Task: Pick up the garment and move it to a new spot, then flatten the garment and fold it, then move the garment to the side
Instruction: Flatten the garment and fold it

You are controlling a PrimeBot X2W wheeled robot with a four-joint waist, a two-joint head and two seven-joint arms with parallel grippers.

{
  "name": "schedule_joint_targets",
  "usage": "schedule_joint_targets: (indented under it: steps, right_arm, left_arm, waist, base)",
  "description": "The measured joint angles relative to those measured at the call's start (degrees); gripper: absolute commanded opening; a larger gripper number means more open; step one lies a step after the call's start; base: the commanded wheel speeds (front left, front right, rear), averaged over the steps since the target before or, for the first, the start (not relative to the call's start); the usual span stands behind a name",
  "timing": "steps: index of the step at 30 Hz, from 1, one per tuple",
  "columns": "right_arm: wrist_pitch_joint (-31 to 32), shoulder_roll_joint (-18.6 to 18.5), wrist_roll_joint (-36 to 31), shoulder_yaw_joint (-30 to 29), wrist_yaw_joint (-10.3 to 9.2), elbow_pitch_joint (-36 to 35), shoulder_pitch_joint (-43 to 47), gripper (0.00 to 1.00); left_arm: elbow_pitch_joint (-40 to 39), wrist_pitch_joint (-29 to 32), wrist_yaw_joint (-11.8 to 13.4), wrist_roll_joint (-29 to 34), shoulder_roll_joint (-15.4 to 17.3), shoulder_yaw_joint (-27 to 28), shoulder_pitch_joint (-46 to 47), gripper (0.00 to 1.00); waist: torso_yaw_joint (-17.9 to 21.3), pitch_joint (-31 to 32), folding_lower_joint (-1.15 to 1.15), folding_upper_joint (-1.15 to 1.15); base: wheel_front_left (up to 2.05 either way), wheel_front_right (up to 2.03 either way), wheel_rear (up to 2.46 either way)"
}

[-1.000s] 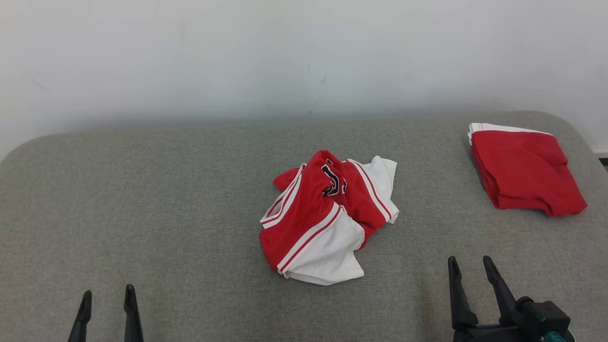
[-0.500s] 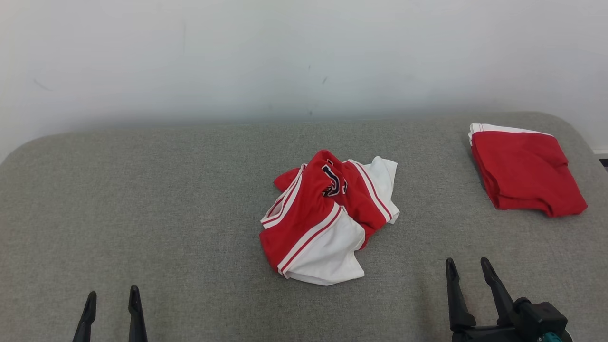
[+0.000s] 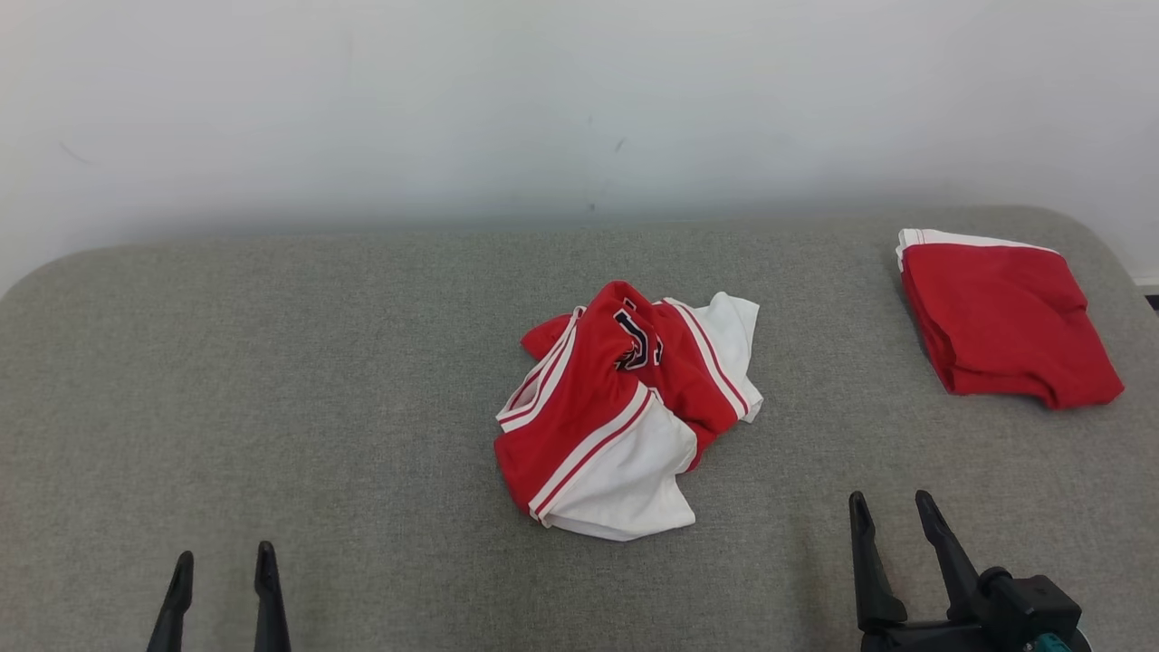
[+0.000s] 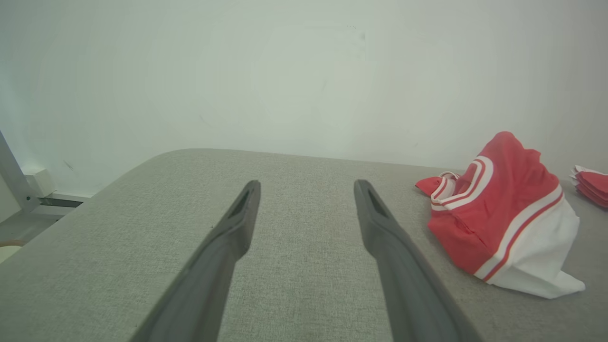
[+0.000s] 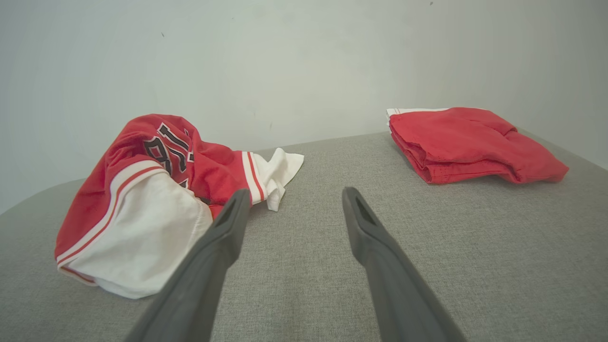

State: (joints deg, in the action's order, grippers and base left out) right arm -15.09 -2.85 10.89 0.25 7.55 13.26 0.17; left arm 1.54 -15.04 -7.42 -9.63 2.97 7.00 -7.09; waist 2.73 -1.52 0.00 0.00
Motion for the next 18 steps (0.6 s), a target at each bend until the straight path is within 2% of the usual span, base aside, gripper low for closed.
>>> schedule_joint_targets:
  steps: [4,5,10,18]
  right_arm:
    - [0.0,0.0,0.0,-0.1,0.0,0.0,0.0,1.0]
    - [0.0,0.0,0.0,0.0,0.0,0.0,-0.3,1.0]
    - [0.0,0.0,0.1,0.5,0.0,0.0,-1.5,1.0]
    - [0.0,0.0,1.1,1.3,0.0,0.7,-3.6,1.0]
  left_arm:
    - [-0.1,0.0,0.0,0.0,0.0,-1.6,0.6,1.0]
    - [0.3,0.0,0.0,0.0,0.1,-4.1,3.4,1.0]
    - [2.1,0.0,-0.1,-0.9,0.3,-6.6,8.9,1.0]
    - [13.5,0.0,-0.1,-3.7,3.3,-14.6,20.2,1.0]
  waist:
    - [0.0,-0.4,0.0,0.0]
    - [0.0,-1.0,0.0,0.0]
    - [0.3,-2.3,0.0,0.0]
    - [2.9,-4.9,0.0,0.0]
  base:
    - [0.0,0.0,0.0]
    - [0.0,0.0,0.0]
    - [0.0,0.0,0.0]
    - [0.0,0.0,0.0]
